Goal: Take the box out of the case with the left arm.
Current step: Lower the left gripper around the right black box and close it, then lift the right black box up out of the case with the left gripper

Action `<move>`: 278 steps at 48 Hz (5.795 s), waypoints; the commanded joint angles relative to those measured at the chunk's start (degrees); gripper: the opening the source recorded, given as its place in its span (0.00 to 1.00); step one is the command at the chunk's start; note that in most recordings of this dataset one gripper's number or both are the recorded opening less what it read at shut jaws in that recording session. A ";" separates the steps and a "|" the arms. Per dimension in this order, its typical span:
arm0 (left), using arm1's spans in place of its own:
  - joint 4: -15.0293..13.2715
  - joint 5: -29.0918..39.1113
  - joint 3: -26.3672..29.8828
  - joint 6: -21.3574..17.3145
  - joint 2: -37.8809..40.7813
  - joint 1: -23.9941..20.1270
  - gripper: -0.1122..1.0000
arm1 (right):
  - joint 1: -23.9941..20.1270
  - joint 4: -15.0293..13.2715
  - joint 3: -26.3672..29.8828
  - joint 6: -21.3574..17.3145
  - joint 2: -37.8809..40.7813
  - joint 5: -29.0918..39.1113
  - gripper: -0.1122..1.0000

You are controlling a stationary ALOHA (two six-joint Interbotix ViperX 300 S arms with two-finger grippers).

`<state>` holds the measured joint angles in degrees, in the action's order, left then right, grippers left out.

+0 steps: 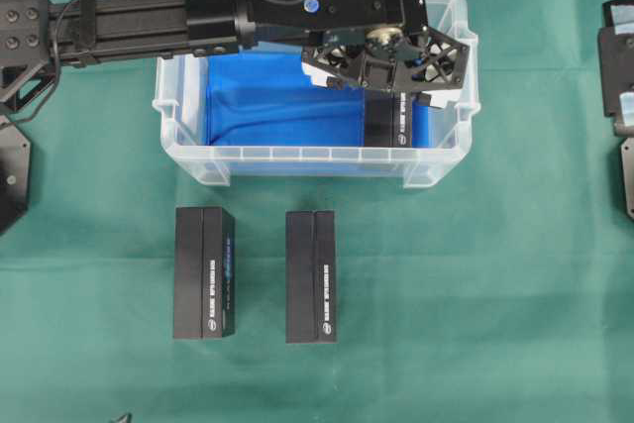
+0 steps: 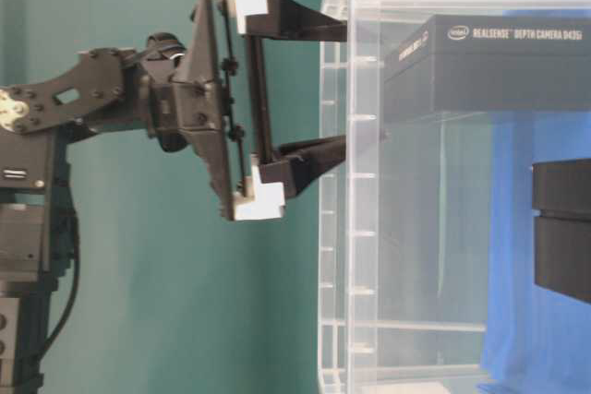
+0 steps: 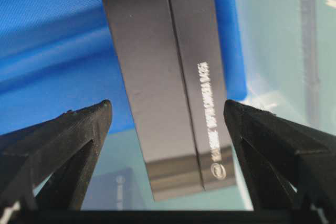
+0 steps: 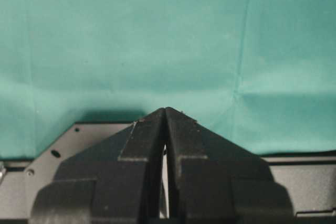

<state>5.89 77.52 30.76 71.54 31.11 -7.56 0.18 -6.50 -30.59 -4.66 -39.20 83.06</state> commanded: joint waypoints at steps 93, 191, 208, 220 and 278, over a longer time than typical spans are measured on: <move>0.00 -8.26 -3.16 0.35 -0.88 -0.97 0.91 | 0.00 0.18 0.09 -0.09 0.00 -0.18 0.12; -1.76 -3.96 -3.69 6.68 -9.14 -0.18 0.67 | 0.00 0.18 -0.53 -0.09 -0.09 -0.09 0.12; -1.85 6.42 8.53 6.24 -8.96 -0.18 0.67 | 0.09 0.18 -0.53 -0.18 -0.09 -0.18 0.12; -1.76 11.78 15.03 6.24 -9.23 -0.18 0.67 | 0.09 0.26 -0.53 -0.18 -0.09 -0.18 0.12; -1.14 13.27 17.05 6.59 -9.32 -0.26 0.67 | 0.00 0.18 -0.53 -0.18 -0.09 -0.09 0.12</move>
<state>4.48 90.97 46.49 78.05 25.40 -7.73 0.18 -6.33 -31.73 -4.75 -39.20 83.06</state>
